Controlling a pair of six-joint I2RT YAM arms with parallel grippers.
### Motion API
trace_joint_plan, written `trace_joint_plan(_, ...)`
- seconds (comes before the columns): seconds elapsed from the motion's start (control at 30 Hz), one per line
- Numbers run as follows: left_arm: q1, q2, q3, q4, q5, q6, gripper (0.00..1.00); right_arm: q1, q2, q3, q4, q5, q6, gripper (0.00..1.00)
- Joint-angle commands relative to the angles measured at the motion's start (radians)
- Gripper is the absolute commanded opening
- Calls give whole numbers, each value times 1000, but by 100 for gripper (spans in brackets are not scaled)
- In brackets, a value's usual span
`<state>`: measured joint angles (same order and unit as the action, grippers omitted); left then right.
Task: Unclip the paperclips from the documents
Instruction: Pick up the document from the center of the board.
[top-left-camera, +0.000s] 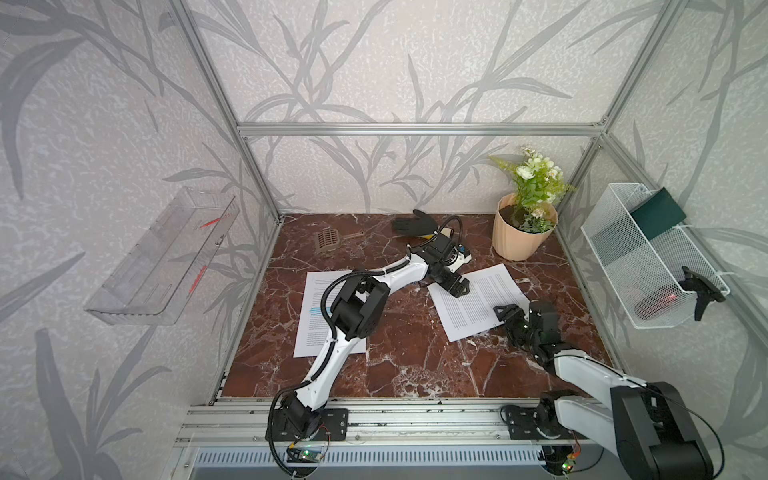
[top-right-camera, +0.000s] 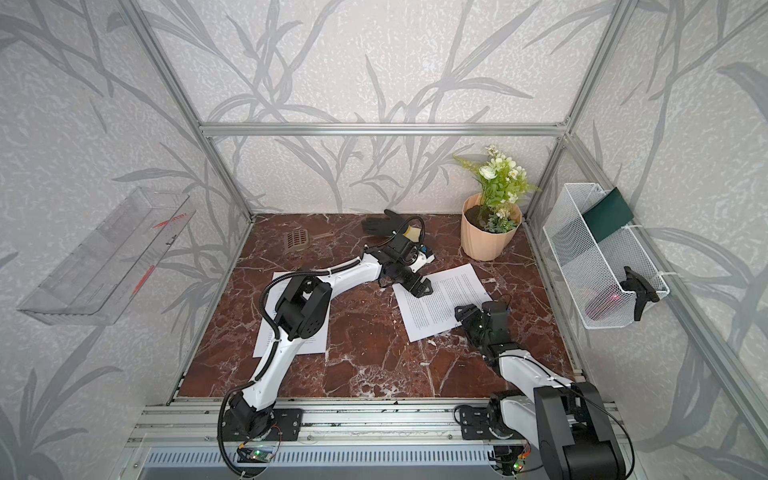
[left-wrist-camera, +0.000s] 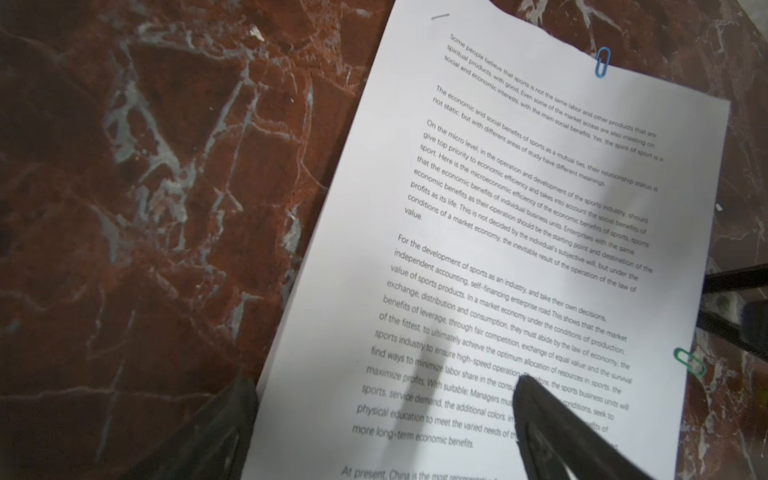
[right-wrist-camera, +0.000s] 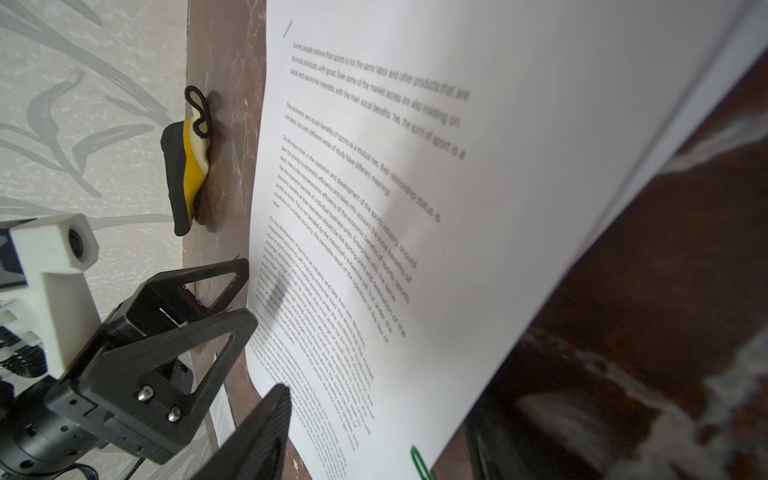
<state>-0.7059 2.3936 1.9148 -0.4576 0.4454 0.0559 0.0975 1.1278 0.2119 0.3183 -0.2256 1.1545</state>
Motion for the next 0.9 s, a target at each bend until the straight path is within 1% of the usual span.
trace_joint_plan(0.0, -17, 15, -68, -155, -4, 14, 97, -4, 5, -3, 99, -7, -16, 62)
trace_joint_plan(0.07, -17, 10, -77, -167, -9, 22, 97, -7, 10, -7, 128, -12, -14, 55)
trace_joint_plan(0.13, -17, 6, -81, -181, -21, 33, 97, -11, -1, -14, 142, -13, -9, 51)
trace_joint_plan(0.23, -17, 1, -83, -205, -41, 53, 97, -13, -22, 2, 101, -11, -30, 47)
trace_joint_plan(0.3, -17, 1, -81, -214, -51, 61, 97, -16, -17, 19, 63, -13, -49, 46)
trace_joint_plan(0.43, -17, 4, -80, -215, -51, 62, 97, -22, 11, 30, 56, -27, -62, 45)
trace_joint_plan(0.53, -17, 4, -81, -218, -53, 63, 97, -28, 19, 30, 54, -26, -63, 40)
trace_joint_plan(0.6, -17, 5, -76, -229, -60, 68, 97, -37, 21, 34, 53, -27, -67, 36)
trace_joint_plan(0.67, -14, 4, -79, -240, -62, 70, 97, -44, 26, 39, 50, -32, -74, 26)
trace_joint_plan(0.77, -12, 3, -84, -248, -62, 74, 97, -48, 30, 47, 44, -44, -84, 17)
trace_joint_plan(0.87, -12, -4, -83, -250, -63, 81, 97, -48, 29, 52, 32, -49, -88, 14)
